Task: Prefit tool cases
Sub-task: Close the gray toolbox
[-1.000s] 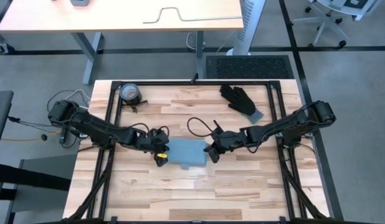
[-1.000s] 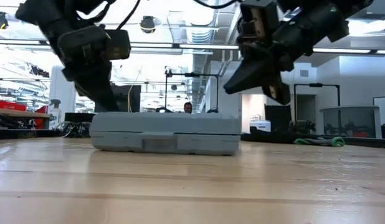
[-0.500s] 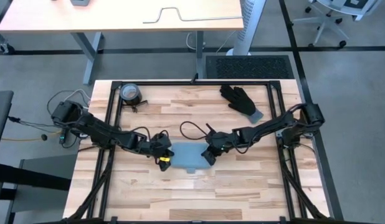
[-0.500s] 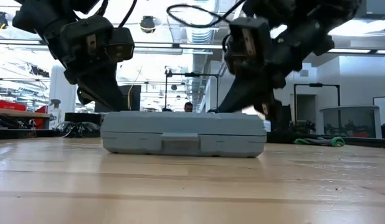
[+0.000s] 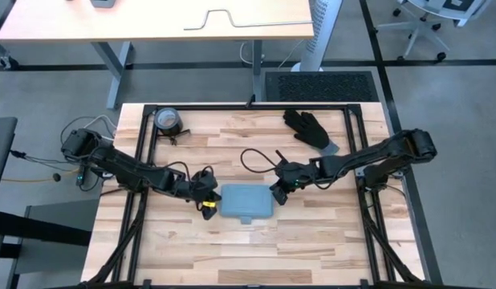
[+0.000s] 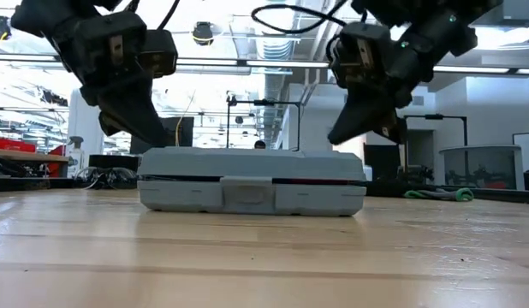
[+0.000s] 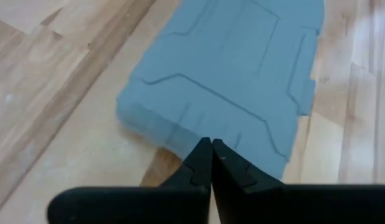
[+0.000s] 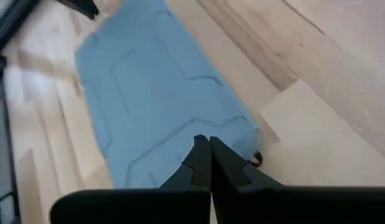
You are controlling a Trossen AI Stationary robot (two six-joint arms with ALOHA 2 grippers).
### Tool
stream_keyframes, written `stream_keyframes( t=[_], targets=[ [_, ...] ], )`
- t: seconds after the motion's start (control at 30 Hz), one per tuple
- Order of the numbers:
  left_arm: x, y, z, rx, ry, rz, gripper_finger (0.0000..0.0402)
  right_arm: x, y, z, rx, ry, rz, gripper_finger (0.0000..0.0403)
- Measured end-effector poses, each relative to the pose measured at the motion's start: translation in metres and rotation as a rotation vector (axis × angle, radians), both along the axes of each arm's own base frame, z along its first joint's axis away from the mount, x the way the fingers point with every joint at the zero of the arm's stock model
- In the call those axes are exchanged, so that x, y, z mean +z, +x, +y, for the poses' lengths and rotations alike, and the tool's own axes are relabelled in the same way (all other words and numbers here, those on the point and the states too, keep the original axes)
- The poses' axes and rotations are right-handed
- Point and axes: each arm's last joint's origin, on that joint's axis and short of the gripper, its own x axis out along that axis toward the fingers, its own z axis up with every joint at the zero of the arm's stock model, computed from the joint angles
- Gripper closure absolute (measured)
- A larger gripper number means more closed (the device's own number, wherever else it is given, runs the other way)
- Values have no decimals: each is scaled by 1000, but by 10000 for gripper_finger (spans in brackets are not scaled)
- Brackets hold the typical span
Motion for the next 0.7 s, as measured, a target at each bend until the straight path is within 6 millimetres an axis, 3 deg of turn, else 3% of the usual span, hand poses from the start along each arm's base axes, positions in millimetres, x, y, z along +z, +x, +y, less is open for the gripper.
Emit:
stream_keyframes(
  t=[0.23, 0.53, 0.7],
  targets=[
    [-1, -3, -9, 2, -31, -12, 402, 1, 7, 15, 53, 47, -115, 403],
    [-24, 9, -12, -11, -80, -24, 402, -34, 17, 24, 42, 87, -21, 403],
    [-24, 12, -9, -8, -96, -41, 402, -27, 16, 23, 44, 101, -49, 403]
  ],
)
